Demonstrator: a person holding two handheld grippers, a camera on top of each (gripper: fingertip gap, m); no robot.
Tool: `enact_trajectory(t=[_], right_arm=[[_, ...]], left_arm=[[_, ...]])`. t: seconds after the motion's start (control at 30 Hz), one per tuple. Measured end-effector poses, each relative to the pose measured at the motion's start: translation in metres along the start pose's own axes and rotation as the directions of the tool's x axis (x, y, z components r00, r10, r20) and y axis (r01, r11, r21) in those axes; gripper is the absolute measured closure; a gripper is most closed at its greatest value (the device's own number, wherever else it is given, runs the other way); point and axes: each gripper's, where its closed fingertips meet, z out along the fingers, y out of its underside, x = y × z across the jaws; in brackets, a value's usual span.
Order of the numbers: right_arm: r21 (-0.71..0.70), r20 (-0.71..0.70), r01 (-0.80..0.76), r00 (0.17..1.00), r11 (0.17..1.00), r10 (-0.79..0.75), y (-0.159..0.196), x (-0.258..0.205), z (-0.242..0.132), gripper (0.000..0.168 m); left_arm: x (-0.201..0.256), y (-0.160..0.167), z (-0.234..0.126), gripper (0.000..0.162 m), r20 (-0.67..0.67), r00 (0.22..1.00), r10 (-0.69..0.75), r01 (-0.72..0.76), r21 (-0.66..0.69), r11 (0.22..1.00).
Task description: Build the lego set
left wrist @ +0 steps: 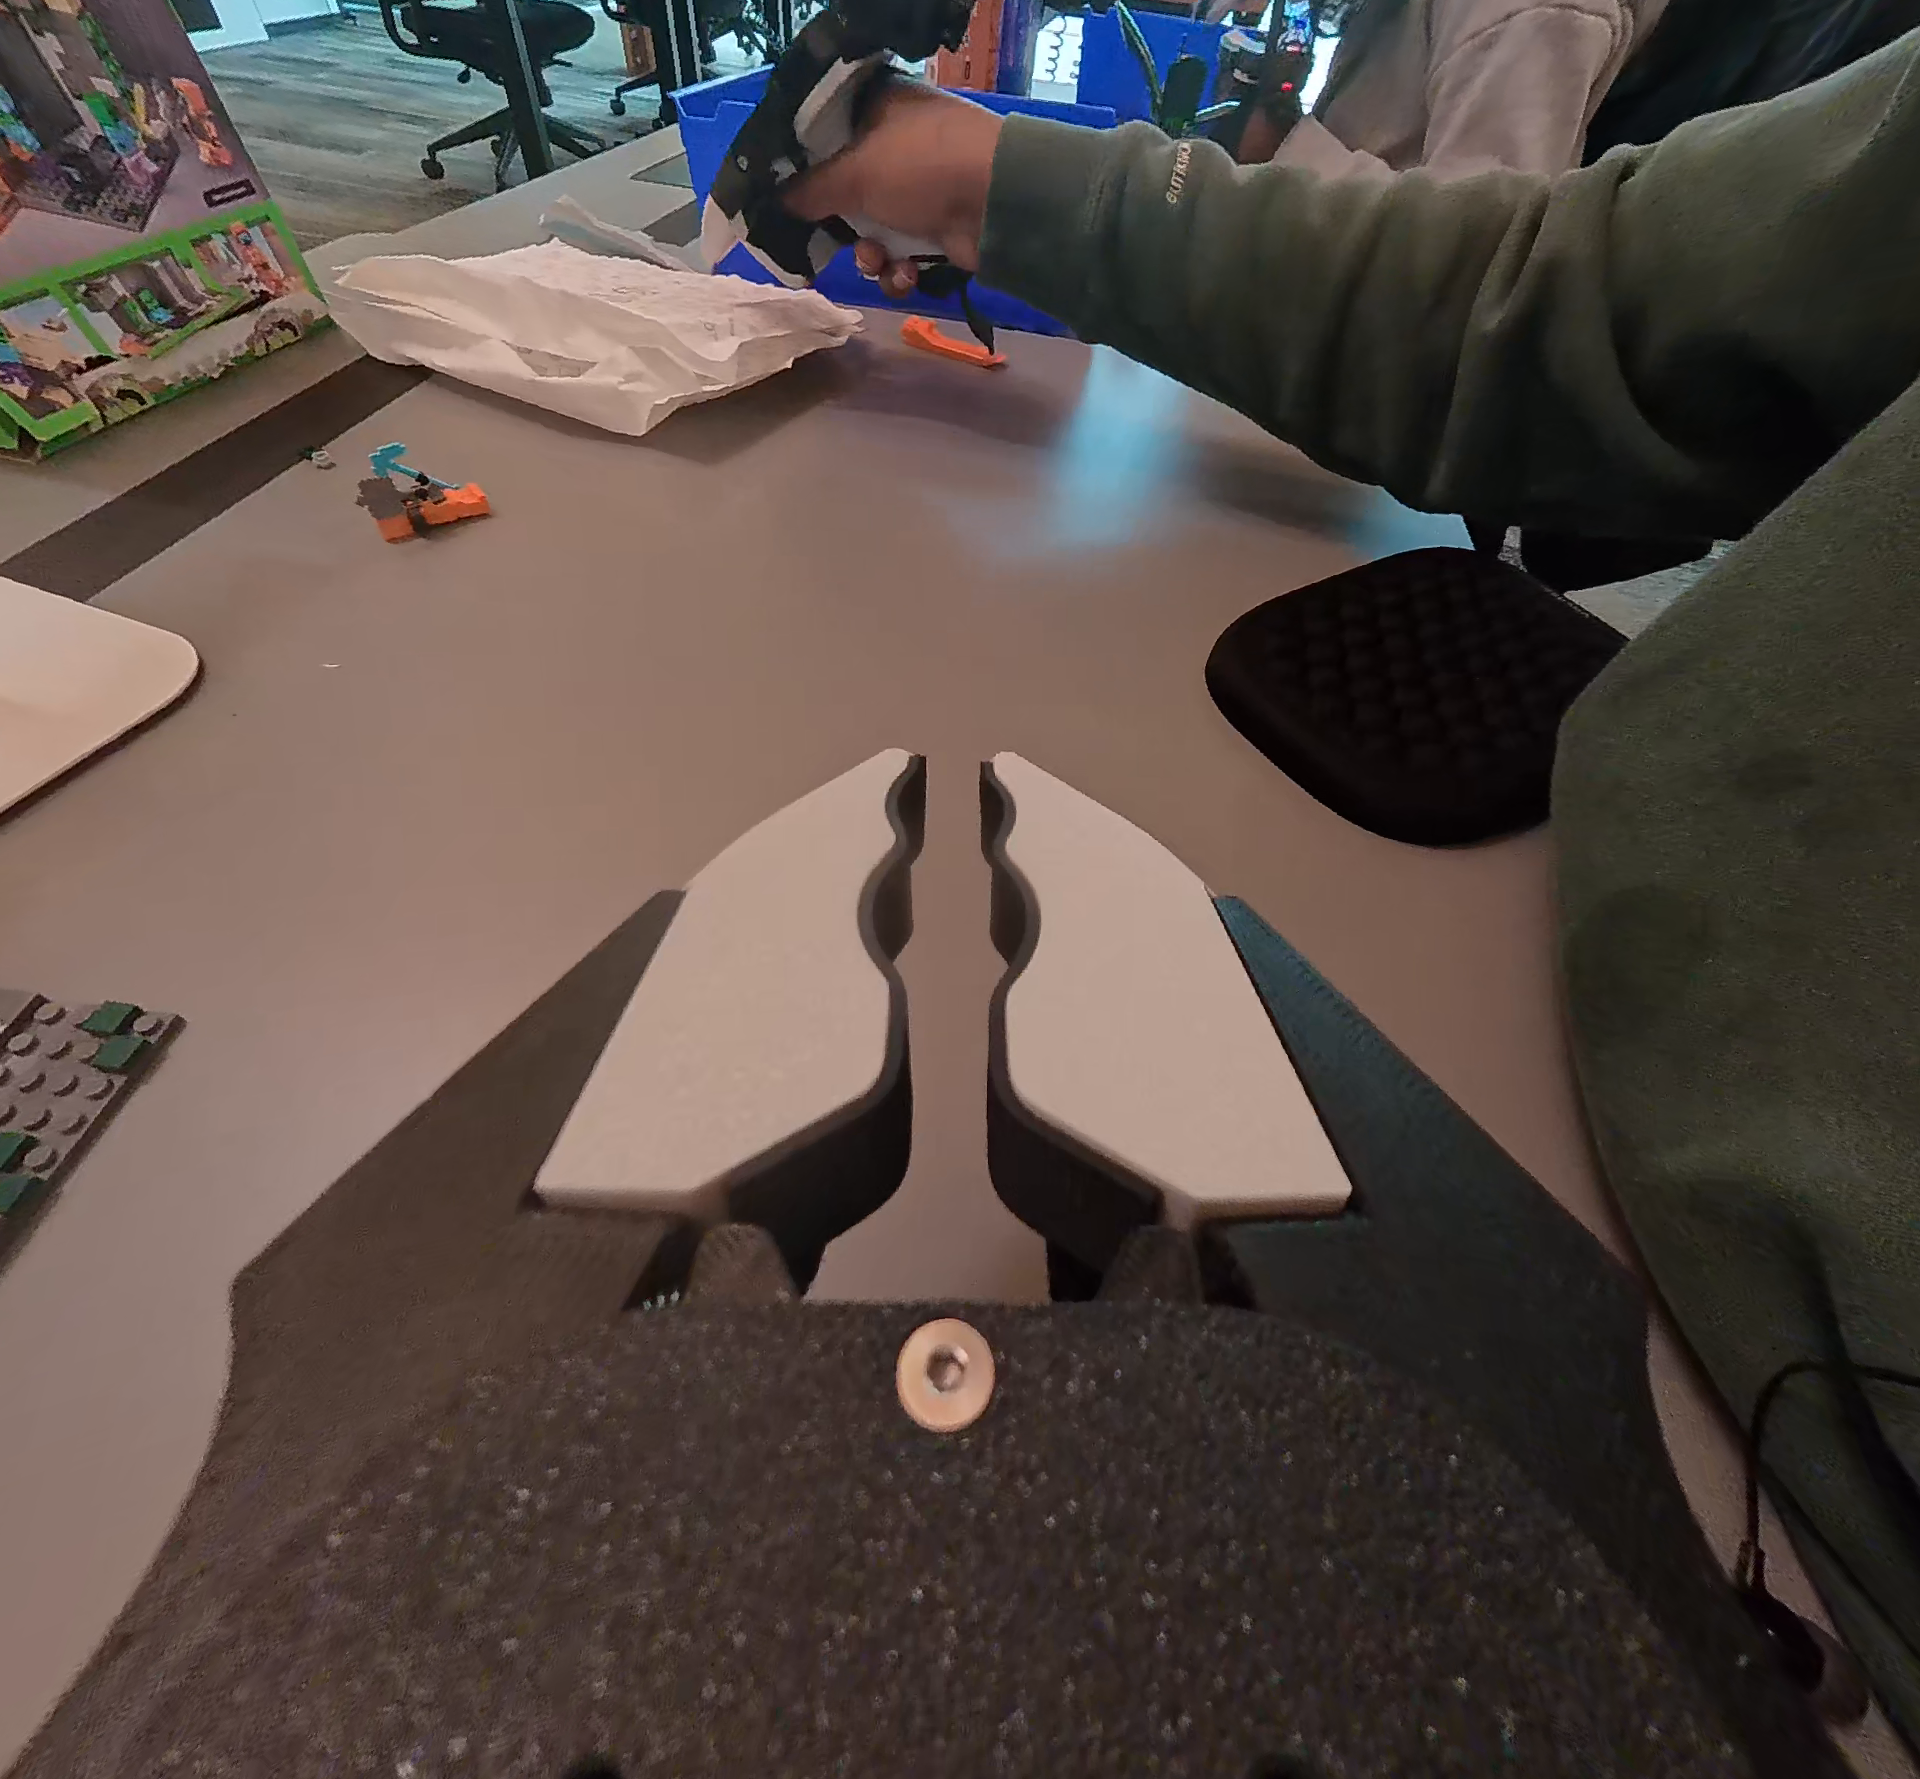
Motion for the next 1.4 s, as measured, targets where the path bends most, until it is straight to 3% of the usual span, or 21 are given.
enact_trajectory(t=[0.13,0.23,0.43,0.7,1.03,1.23,1.4], right_arm=[[0.014,0.015,0.008,1.0,1.0,-0.008,-0.003,-0.005,-0.003,0.168],[0.073,0.052,0.059,0.997,0.996,-0.063,-0.009,-0.022,-0.015,0.168],[0.313,0.198,0.218,0.937,0.925,-0.288,-0.016,-0.101,-0.066,0.168],[0.473,0.357,0.214,0.841,0.855,-0.408,0.004,-0.205,-0.126,0.168],[0.524,0.523,0.147,0.722,0.839,-0.453,0.047,-0.311,-0.167,0.168],[0.59,0.555,0.126,0.654,0.798,-0.514,0.071,-0.338,-0.165,0.168],[0.624,0.575,0.157,0.572,0.766,-0.585,0.086,-0.355,-0.168,0.168]], left_arm=[[-0.002,0.0,-0.001,0.153,0.014,1.0,0.005,-0.005,0.004,1.0],[-0.018,-0.007,-0.008,0.161,0.123,0.992,0.023,-0.028,0.037,0.999],[-0.056,-0.025,-0.039,0.162,0.33,0.942,-0.059,0.006,0.16,0.987],[-0.091,-0.028,-0.084,0.162,0.545,0.827,-0.137,0.006,0.235,0.972],[-0.106,-0.007,-0.113,0.162,0.624,0.749,-0.222,0.061,0.269,0.961],[-0.108,0.014,-0.111,0.162,0.668,0.734,-0.118,-0.034,0.21,0.977],[-0.119,0.027,-0.11,0.162,0.673,0.728,-0.135,-0.006,0.202,0.979]])
